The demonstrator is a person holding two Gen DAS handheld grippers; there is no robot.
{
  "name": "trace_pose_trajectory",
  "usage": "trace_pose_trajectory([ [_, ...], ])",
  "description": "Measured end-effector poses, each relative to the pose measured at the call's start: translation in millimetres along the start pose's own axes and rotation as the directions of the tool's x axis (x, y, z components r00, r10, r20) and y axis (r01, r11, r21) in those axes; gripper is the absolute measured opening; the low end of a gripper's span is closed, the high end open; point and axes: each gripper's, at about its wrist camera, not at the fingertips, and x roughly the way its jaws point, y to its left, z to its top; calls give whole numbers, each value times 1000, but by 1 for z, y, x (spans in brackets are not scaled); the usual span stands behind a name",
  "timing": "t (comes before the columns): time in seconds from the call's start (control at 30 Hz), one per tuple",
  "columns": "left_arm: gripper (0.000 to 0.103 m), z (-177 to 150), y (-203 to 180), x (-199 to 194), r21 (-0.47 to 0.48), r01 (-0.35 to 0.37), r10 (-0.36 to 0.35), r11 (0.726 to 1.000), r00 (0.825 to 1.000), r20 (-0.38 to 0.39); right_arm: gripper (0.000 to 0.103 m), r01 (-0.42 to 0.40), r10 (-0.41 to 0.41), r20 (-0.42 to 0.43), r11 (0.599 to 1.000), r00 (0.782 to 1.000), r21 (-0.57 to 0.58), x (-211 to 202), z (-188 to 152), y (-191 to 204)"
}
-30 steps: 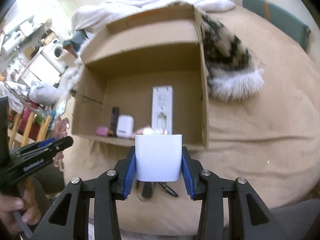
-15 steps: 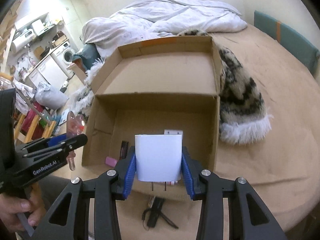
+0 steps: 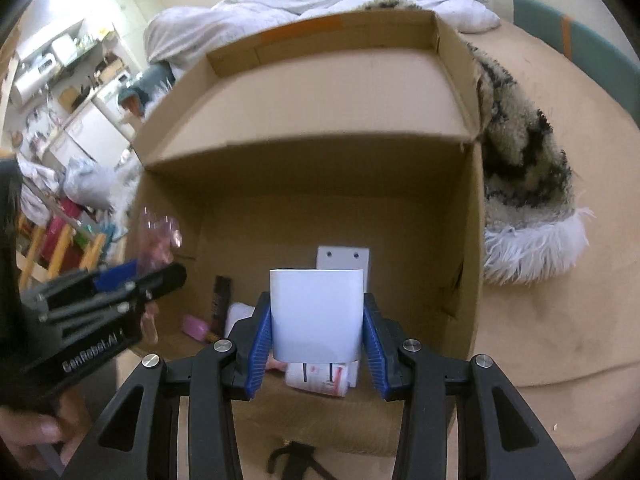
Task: Organize rigid objects
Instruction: 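Lower the comb and white plug into the box and open both tools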
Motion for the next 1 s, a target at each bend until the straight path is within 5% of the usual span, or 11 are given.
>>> trace_pose_trajectory([
  [0.33,32,-8,-6,5,19,-32,31,999,999,38,44,-4,3,-84,1000,996,-12,28,-1,6],
  [1.0,32,-20,-4,38,38,-54,57,998,995,-86,44,-13,25,-172,997,985,71,52,-2,-12],
])
